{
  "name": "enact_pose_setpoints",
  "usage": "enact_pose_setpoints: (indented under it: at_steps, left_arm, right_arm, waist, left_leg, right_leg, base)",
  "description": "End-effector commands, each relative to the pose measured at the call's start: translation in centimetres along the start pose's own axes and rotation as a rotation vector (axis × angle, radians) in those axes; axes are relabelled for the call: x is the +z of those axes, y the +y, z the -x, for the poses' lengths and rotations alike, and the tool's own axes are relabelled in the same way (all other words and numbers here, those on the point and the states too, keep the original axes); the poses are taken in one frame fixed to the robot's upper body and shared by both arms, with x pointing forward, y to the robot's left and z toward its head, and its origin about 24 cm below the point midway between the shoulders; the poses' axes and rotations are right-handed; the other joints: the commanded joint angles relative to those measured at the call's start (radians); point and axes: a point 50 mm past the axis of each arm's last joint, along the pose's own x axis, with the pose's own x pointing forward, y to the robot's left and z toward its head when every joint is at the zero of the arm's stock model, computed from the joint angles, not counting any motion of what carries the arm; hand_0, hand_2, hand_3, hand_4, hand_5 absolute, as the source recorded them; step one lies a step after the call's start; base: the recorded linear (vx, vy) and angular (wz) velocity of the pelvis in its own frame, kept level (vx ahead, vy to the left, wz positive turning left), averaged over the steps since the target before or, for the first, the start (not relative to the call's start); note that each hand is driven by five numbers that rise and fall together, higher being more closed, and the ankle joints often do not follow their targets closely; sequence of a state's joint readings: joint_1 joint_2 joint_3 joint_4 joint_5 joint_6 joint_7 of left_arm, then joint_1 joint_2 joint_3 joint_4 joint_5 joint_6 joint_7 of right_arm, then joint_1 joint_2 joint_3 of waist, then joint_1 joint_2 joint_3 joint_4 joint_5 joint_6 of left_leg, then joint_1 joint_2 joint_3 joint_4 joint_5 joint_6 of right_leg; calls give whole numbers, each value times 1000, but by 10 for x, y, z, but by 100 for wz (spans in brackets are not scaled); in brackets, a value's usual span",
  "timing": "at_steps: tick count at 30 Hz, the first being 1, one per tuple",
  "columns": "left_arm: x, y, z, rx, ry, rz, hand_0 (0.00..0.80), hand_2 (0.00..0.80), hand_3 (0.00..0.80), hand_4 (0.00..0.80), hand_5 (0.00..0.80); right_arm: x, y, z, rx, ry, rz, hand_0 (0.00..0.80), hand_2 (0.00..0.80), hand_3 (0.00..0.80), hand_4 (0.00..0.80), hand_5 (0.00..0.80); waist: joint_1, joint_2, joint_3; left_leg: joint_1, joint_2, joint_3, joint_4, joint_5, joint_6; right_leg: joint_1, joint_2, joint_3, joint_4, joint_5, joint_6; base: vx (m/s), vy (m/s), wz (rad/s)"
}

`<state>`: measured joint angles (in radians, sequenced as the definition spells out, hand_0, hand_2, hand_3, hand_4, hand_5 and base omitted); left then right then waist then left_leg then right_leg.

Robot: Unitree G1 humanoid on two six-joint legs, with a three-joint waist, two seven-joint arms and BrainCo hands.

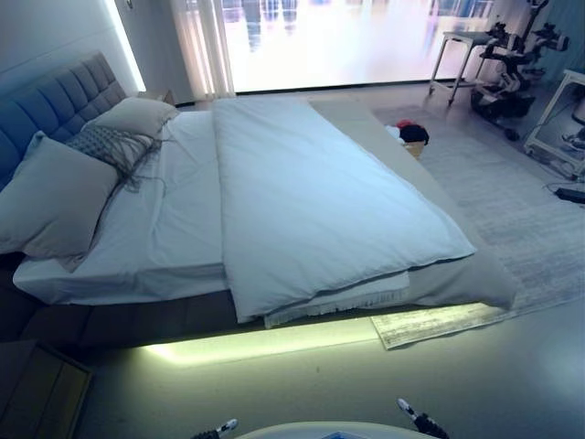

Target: Make the bed neatly

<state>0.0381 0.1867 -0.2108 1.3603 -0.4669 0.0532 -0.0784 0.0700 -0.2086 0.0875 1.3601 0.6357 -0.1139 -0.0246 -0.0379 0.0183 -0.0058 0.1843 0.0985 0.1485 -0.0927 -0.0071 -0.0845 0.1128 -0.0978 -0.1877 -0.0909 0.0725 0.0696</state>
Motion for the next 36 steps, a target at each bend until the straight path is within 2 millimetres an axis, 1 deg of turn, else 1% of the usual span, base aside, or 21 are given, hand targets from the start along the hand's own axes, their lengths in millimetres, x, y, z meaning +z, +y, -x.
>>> enact_pose_setpoints:
  at_steps: [1,6,10,14,17,20,22,25,28,29,31,33,34,36]
  left_arm:
    - [19,2,0,13,-24,68,0,0,0,0,0]
    - [24,1,0,-17,-51,104,0,0,0,0,0]
    - [21,1,0,2,-41,82,0,0,0,0,0]
    - [19,0,0,-18,-44,101,0,0,0,0,0]
    - [18,2,0,-2,-42,84,0,0,0,0,0]
    - [21,9,1,27,-41,61,0,0,0,0,0]
    - [30,14,2,31,-67,61,0,0,0,0,0]
    - [37,16,3,26,-79,26,0,0,0,0,0]
    - [39,21,4,44,-68,-5,0,0,0,0,0]
    - [40,22,4,43,-75,-2,0,0,0,0,0]
    - [44,20,4,30,-91,4,0,0,0,0,0]
    - [46,17,4,24,-91,0,0,0,0,0,0]
    - [46,15,3,26,-88,3,0,0,0,0,0]
    - [46,14,3,35,-84,20,0,0,0,0,0]
  right_arm:
    - [21,22,-4,44,-1,45,0,0,0,0,0]
    - [24,27,-4,88,-18,99,0,0,0,0,0]
    - [19,28,-4,95,4,128,0,0,0,0,0]
    - [15,26,-3,106,26,76,0,0,0,0,0]
    - [15,23,-3,99,11,39,0,0,0,0,0]
    - [23,20,-3,100,-37,64,0,0,0,0,0]
    - [33,19,-4,112,-76,121,0,0,0,0,0]
    - [38,16,-4,117,-83,199,0,0,0,0,0]
    - [32,12,-4,149,-43,204,0,0,0,0,0]
    - [26,8,-3,138,-14,195,0,0,0,0,0]
    - [16,1,-3,104,29,182,0,0,0,0,0]
    - [12,-3,-2,83,36,150,0,0,0,0,0]
    - [13,-2,-2,81,33,133,0,0,0,0,0]
    - [20,3,-3,77,7,139,0,0,0,0,0]
  waist:
    - [10,-30,57]
    - [11,-26,59]
    - [14,-25,56]
    - [17,-25,55]
    - [20,-25,58]
    - [19,-22,69]
    - [18,-19,81]
    - [16,-20,90]
    - [11,-24,89]
    - [7,-26,86]
    - [2,-29,80]
    - [2,-30,78]
    - [3,-30,80]
    - [5,-35,95]
  left_leg:
    - [-31,-42,-2,5,-17,36]
    - [-39,-38,-3,5,-12,34]
    - [-43,-41,-10,5,-10,35]
    - [-42,-46,-16,5,-13,37]
    - [-43,-47,-15,5,-13,37]
    - [-51,-47,-18,5,-9,35]
    - [-57,-48,-22,5,-7,36]
    - [-61,-49,-24,5,-8,38]
    - [-58,-48,-24,5,-9,38]
    - [-55,-47,-25,5,-10,38]
    - [-50,-46,-25,5,-12,40]
    - [-43,-45,-27,5,-12,42]
    - [-39,-43,-26,5,-10,42]
    - [-44,-36,-23,49,-16,40]
  right_leg:
    - [34,0,10,4,-27,44]
    - [29,0,8,4,-28,43]
    - [27,-2,4,4,-30,42]
    - [30,-6,0,4,-32,43]
    - [29,-9,-3,4,-31,45]
    - [20,-11,-4,7,-31,46]
    - [14,-13,-4,10,-32,45]
    - [11,-16,-7,10,-32,46]
    - [15,-15,-8,11,-37,46]
    - [19,-12,-6,13,-41,46]
    - [25,-9,-3,21,-49,45]
    - [23,-7,-1,45,-62,42]
    - [20,-6,-1,57,-68,39]
    - [5,-4,-1,93,-78,30]
  base:
    - [0,0,0]
    - [0,0,0]
    - [-1,8,3]
    - [-1,8,3]
    - [0,0,0]
    - [-49,0,1]
    - [-81,8,0]
    - [-62,-9,0]
    - [-4,-46,5]
    - [33,-56,8]
    - [50,-72,8]
    - [56,-87,14]
    - [44,-107,10]
    - [0,-106,0]
